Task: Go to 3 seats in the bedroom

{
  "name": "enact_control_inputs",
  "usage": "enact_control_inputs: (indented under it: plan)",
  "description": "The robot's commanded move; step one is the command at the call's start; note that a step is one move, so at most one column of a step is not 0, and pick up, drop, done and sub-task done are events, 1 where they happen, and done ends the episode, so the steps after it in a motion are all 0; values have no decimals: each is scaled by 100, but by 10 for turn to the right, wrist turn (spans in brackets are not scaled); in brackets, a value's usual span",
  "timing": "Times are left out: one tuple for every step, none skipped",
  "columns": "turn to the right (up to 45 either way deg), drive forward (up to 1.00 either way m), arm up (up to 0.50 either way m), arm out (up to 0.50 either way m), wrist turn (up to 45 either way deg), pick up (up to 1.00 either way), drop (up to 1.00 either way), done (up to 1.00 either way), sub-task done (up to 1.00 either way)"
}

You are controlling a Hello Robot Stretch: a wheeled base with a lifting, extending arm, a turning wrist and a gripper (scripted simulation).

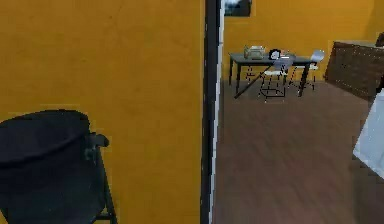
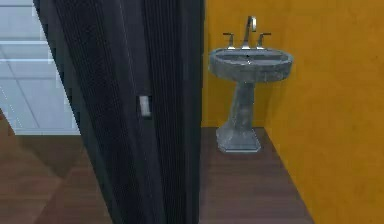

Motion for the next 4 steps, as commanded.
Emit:
enact_control_inputs:
  plan:
    - [270, 0, 0, 0, 0, 0, 0, 0, 0]
    - [0, 100, 0, 0, 0, 0, 0, 0, 0]
    - [120, 0, 0, 0, 0, 0, 0, 0, 0]
    - [0, 20, 0, 0, 0, 0, 0, 0, 0]
